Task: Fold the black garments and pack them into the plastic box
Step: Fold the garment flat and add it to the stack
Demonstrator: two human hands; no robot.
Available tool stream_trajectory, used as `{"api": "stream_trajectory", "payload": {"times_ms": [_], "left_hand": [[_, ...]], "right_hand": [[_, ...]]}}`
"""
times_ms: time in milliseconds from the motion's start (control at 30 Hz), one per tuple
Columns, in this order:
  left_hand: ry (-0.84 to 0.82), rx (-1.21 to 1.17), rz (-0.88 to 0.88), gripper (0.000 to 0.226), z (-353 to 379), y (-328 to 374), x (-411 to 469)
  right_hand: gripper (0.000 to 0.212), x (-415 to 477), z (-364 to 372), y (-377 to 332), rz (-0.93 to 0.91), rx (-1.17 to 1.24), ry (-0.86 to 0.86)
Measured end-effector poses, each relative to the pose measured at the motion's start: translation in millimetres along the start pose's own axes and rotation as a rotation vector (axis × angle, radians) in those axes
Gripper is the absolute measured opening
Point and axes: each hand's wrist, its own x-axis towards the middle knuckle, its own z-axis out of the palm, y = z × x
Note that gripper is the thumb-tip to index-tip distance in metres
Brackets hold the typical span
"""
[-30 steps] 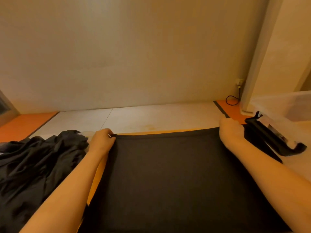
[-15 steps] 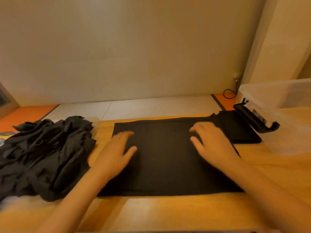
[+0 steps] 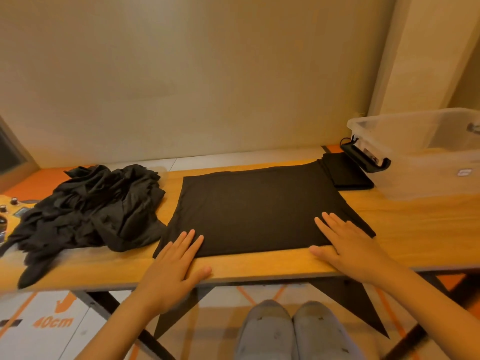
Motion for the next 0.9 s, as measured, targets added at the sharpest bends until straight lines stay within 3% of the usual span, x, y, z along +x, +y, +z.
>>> {"api": "stream_trajectory", "payload": {"times_ms": [133,233,300,333,400,500,567,633,700,733,833,900], "left_hand": [[0.127,-0.078,0.021,0.087,9.2,-4.4,-27.4],[0.385,-0.029,0.110,0.059,16.6,-11.1,-44.6],[0.522,0.024,0.154,0.044,15.8,-10.2,-52.3],[0.546,0.053,0.166,0.042,14.7,-9.3,-55.1],[0.560,0.133,0.201,0.041,13.8,-13.7,-57.6],[0.554,0.181,0.210,0.045,12.5,-27.6,-62.7],[0.472,0.217,0.127,0.066,10.2,-32.9,-62.5],[0.331,0.202,-0.018,0.073,-4.2,-26.5,-58.5],[0.234,0.045,-0.233,0.050,-22.3,-29.8,-54.4],[0.239,-0.036,-0.250,0.041,-33.4,-33.3,-53.2],[0.548,-0.179,-0.065,0.023,-74.4,-52.7,-42.3],[0.635,-0.231,-0.035,0.021,-111.1,-68.3,-21.4]], "right_hand": [[0.113,-27.7,14.0,2.8,-0.031,-0.037,0.057],[0.095,-43.3,31.6,4.1,-0.068,-0.055,0.231],[0.062,-54.2,39.6,9.5,-0.172,-0.054,0.362],[0.060,-59.9,40.2,12.0,-0.188,-0.055,0.383],[0.080,-63.1,43.6,17.3,-0.211,-0.096,0.395],[0.078,-68.3,39.3,27.8,-0.292,-0.078,0.515],[0.076,-69.7,33.1,32.9,-0.289,-0.041,0.555],[0.076,-68.7,23.9,33.2,-0.300,-0.018,0.532],[0.065,-69.5,1.8,27.3,-0.296,0.051,0.500],[0.053,-69.8,-14.6,23.3,-0.269,0.113,0.474],[0.031,-62.2,-66.3,10.9,-0.272,0.343,0.304],[0.015,-54.8,-106.3,-6.8,-0.287,0.493,0.202]]}}
